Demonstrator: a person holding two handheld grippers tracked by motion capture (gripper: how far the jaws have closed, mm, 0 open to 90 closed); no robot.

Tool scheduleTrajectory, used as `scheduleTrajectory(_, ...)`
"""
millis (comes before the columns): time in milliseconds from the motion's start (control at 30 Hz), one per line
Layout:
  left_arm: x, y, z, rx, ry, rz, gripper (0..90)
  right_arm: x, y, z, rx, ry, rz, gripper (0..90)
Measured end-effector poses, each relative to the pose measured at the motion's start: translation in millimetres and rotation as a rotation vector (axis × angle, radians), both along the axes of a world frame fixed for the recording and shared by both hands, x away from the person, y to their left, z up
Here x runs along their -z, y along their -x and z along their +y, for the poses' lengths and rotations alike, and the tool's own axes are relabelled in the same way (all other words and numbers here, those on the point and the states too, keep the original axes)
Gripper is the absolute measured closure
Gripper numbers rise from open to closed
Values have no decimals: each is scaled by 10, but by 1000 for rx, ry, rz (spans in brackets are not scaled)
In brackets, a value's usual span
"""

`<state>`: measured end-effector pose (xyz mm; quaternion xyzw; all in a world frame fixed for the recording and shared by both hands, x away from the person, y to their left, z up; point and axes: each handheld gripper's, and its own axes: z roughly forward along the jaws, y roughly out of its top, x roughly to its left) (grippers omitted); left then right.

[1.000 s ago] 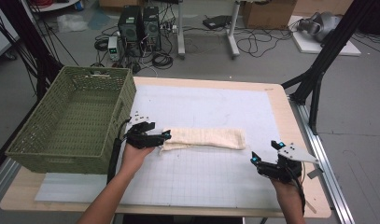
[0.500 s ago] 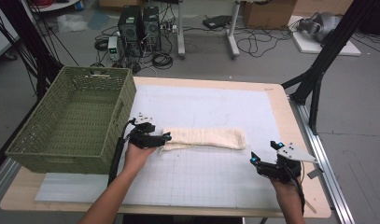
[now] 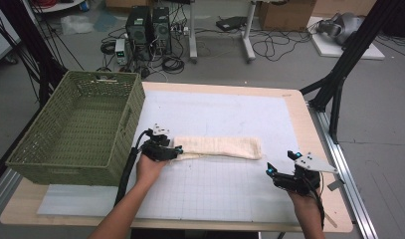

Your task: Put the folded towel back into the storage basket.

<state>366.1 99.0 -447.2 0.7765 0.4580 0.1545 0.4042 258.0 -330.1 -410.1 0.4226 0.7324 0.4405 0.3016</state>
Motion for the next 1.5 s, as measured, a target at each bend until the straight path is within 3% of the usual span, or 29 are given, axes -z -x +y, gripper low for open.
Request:
scheduleTrajectory(100, -6, 14, -10, 17, -9, -1, 518, 0, -1, 1, 0, 1, 2, 151)
scheduleTrajectory(300, -4, 19, -44, 48, 35, 30, 722, 2, 3, -3, 4, -3, 3, 151)
scheduleTrajectory(433, -5, 37, -66, 67, 32, 16, 818, 6, -2, -4, 1, 0, 3, 151)
scheduleTrajectory(533, -7, 47, -59, 80, 25, -1, 829, 11, -5, 0, 0, -3, 6, 151)
scheduleTrajectory(600, 13, 71, -42, 87, 41, -35, 832, 8, -4, -5, 0, -5, 7, 154)
scheduleTrajectory(733, -2, 92, -33, 99, 51, -59, 834, -3, -7, -7, 6, -22, -1, 154)
scheduleTrajectory(833, -70, 125, -6, 111, 83, -104, 835, 5, -18, 0, 4, -16, 6, 154)
scheduleTrajectory(1033, -158, 185, 59, 152, 118, -143, 835, 25, -74, 26, 5, -33, 32, 153)
scheduleTrajectory(1167, -186, 208, 75, 153, 133, -157, 835, 63, -130, 67, -11, -15, 46, 153)
scheduleTrajectory(1500, -225, 261, 126, 181, 125, -181, 834, 72, -260, 137, -9, -33, 56, 153)
